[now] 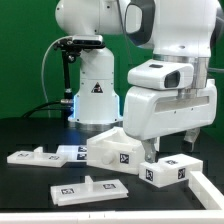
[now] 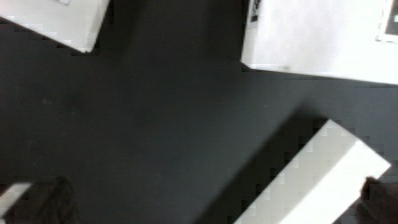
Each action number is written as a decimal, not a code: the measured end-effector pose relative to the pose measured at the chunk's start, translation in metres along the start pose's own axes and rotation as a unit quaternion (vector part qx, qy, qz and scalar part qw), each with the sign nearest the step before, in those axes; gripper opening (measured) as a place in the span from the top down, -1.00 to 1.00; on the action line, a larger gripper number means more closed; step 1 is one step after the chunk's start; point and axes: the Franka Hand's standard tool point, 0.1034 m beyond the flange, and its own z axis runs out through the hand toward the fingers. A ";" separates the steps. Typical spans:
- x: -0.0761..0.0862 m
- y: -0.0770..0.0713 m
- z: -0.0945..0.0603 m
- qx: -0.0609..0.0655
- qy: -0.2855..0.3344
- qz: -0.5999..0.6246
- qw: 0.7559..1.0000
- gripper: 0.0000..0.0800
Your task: Assemble cabinet
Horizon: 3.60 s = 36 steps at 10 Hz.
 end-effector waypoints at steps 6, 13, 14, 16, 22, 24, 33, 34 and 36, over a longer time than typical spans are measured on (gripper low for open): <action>-0.017 0.027 -0.004 0.016 0.009 0.061 0.998 -0.99; -0.060 0.109 -0.007 0.012 0.029 0.064 0.997 -0.99; -0.068 0.113 0.011 0.012 0.041 0.091 0.995 -0.99; -0.080 0.113 0.035 -0.006 0.060 0.097 0.993 -0.99; -0.098 0.121 0.053 -0.005 0.054 0.099 0.994 -0.99; -0.098 0.121 0.053 -0.005 0.054 0.099 0.994 -0.74; -0.139 0.150 0.054 -0.020 0.042 0.111 0.993 0.85; -0.152 0.161 0.054 -0.022 0.035 0.123 0.992 0.85; -0.163 0.170 0.056 -0.018 0.028 0.129 0.991 0.85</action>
Offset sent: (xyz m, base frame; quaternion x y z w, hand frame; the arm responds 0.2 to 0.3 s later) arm 0.0000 0.0000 0.0000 0.0000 0.0000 0.0000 1.0000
